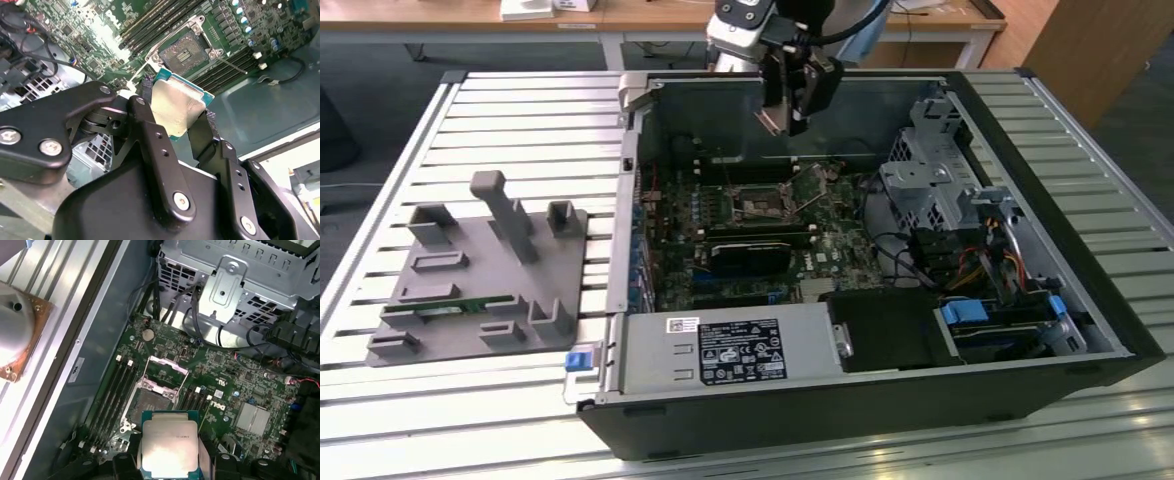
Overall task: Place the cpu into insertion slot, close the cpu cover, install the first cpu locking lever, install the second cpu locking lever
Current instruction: 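Place the cpu into insertion slot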
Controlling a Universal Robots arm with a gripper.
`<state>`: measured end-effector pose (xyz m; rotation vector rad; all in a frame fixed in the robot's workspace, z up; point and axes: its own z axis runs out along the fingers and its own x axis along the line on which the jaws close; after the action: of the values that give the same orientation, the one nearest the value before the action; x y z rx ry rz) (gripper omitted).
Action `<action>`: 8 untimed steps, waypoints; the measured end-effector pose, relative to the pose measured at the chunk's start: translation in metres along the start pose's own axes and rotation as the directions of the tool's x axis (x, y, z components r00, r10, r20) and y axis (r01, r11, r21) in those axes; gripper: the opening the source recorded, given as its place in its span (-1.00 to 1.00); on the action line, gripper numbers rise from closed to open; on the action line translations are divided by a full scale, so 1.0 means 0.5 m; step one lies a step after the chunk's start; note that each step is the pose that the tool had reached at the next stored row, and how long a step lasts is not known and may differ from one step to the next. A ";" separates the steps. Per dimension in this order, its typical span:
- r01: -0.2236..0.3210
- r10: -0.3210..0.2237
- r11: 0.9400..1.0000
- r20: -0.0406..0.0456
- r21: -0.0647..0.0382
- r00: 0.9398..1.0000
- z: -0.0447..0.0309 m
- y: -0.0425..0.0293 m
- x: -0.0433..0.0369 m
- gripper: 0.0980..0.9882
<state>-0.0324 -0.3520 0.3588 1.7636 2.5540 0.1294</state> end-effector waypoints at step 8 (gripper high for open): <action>-0.065 0.065 0.998 0.006 -0.001 0.998 0.004 -0.001 0.000 -0.01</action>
<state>-0.0325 -0.3519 0.3568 1.8448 2.4927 0.1272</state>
